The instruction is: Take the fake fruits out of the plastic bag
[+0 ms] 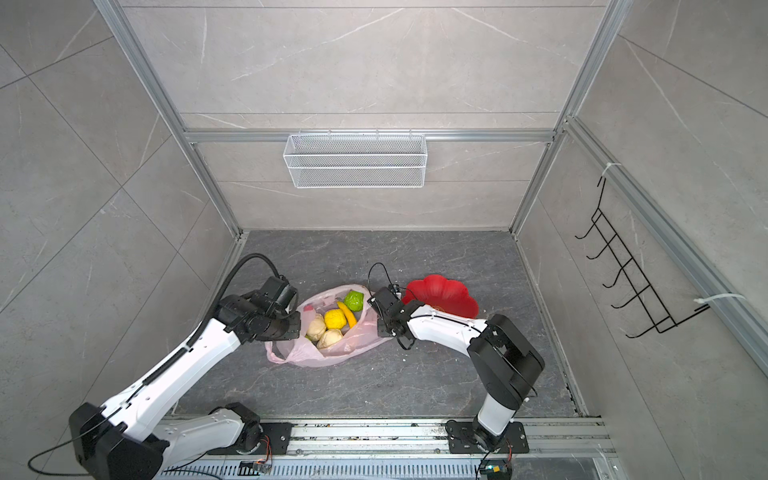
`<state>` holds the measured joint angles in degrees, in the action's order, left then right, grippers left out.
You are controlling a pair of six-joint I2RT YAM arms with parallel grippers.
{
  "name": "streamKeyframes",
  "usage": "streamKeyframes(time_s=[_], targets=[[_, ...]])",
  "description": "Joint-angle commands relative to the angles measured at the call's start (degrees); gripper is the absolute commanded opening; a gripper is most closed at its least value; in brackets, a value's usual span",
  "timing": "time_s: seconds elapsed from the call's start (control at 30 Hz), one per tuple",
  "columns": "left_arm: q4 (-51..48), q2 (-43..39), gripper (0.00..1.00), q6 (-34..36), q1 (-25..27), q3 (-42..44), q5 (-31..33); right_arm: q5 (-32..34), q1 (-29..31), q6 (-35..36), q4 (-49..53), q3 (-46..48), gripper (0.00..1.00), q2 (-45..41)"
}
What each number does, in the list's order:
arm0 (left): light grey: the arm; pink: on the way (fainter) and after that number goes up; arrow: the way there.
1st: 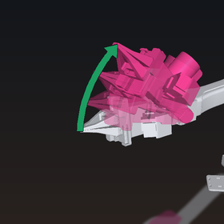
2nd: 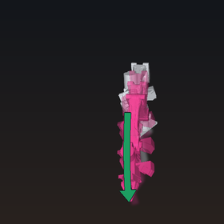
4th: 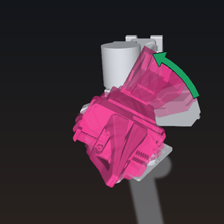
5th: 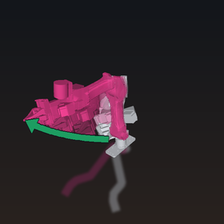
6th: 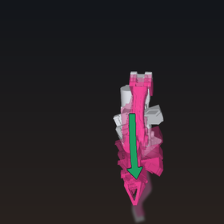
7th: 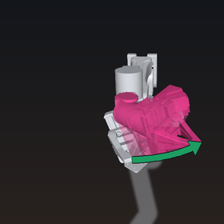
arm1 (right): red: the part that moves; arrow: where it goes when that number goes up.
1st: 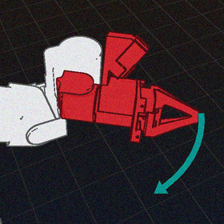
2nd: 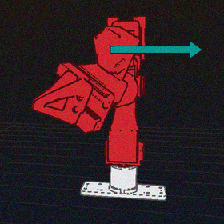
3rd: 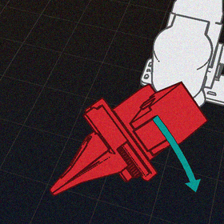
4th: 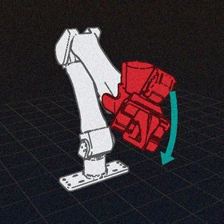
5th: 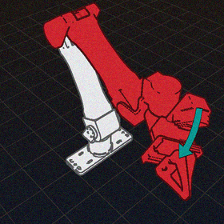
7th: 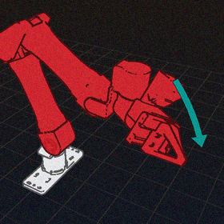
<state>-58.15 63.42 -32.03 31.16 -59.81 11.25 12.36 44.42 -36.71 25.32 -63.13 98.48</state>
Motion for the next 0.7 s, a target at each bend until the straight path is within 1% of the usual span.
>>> streamKeyframes(time_s=[0.0,0.23,0.47,0.57,0.6,0.67], targets=[[1.9,-3.6,0.14,-6.1,0.6,1.5,-2.6,-0.5,-0.5,4.4,3.0,-6.0,0.17,2.7],[1.3,-1.6,0.14,-4.9,0.8,1.5,-4.2,-2.0,-2.3,9.8,6.4,-18.1,0.18,9.0],[2.1,-4.5,0.13,-8.3,2.1,2.8,-5.2,-5.0,-3.9,13.3,9.4,-30.6,0.18,16.9],[2.8,-4.8,0.14,-8.3,2.6,2.6,-5.7,-7.0,-3.9,13.8,9.7,-32.6,0.23,18.5],[2.8,-4.6,0.14,-7.9,2.6,2.0,-5.6,-7.6,-3.9,13.7,9.6,-32.2,0.27,18.3],[2.1,-3.9,0.19,-6.1,2.6,-0.2,-4.0,-8.6,-3.9,13.1,8.0,-29.7,0.34,16.5]])
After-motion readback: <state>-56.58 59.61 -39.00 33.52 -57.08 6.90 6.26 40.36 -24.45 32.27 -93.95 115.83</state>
